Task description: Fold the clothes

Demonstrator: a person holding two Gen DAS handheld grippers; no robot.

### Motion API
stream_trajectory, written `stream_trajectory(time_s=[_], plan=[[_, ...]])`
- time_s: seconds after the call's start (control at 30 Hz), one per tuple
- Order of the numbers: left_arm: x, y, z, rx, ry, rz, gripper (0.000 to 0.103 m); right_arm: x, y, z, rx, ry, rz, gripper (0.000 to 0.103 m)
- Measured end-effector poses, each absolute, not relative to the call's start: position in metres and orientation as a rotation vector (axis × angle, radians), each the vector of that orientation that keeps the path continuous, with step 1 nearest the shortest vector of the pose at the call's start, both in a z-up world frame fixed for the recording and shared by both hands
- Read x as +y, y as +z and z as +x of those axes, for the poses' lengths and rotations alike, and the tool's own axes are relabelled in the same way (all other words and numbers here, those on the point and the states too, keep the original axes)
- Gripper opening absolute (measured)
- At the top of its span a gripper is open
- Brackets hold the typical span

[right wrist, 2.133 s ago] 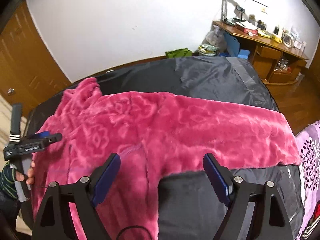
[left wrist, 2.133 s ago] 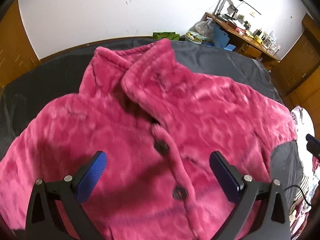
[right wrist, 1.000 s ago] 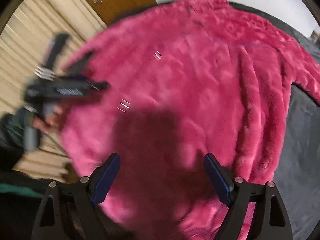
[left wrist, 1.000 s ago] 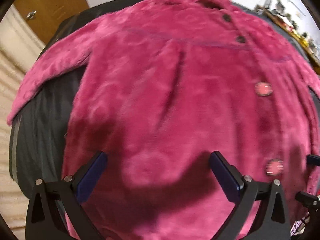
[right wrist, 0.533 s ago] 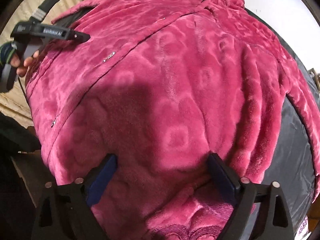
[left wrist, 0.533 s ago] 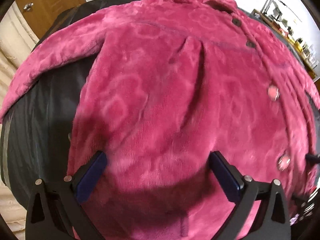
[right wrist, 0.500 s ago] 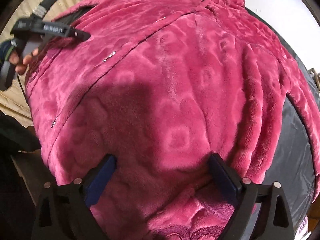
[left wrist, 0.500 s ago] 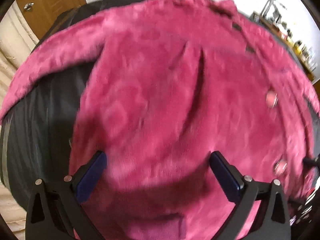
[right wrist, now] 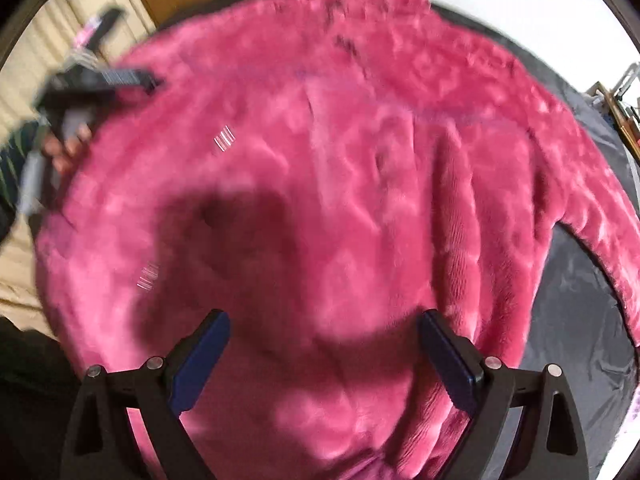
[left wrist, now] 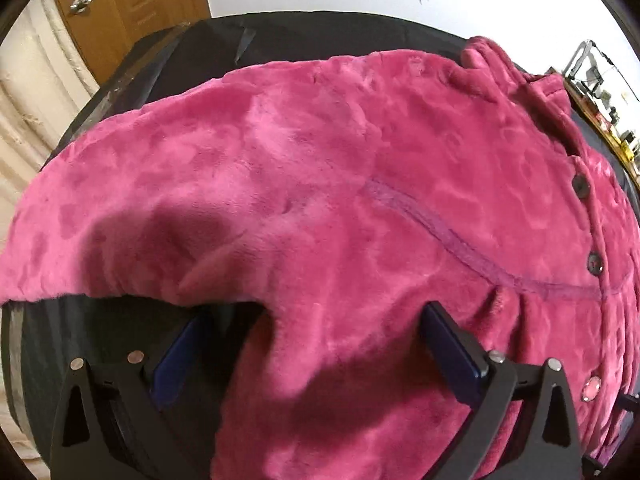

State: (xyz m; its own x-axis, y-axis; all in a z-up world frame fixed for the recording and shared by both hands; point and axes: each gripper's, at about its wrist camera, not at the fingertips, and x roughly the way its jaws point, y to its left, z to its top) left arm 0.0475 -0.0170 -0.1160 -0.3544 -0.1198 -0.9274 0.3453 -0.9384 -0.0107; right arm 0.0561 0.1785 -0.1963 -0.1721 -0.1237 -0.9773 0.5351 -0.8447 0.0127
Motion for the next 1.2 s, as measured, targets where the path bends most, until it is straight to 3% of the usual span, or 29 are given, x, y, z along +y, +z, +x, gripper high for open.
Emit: stream_trajectory(time_s=[0.2,0.57,0.93,1.03,1.2], plan=[[-0.029,-0.112,0.049,0.311,-2.337,1.591,0.103,0.175,-0.200,0.066,0.535,-2.055,1.616,0.103],[-0.005,-0.086,0.016,0.346,-2.339,1.573,0.103,0.167,-0.203,0.071,0.474,-2.110,1.647,0.103],[0.021,-0.055,0.048,0.300,-2.373,1.493,0.103,0.189,-0.203,0.069,0.433,-2.152,1.612,0.103],[0.034,-0.044,0.057,0.285,-2.391,1.500,0.103,0.205,-0.192,0.049,0.358,-2.123,1.627,0.103],[0.095,-0.049,0.061,0.177,-2.426,1.543,0.103,0.263,-0.163,0.030,0.010,-2.162,1.602,0.103]])
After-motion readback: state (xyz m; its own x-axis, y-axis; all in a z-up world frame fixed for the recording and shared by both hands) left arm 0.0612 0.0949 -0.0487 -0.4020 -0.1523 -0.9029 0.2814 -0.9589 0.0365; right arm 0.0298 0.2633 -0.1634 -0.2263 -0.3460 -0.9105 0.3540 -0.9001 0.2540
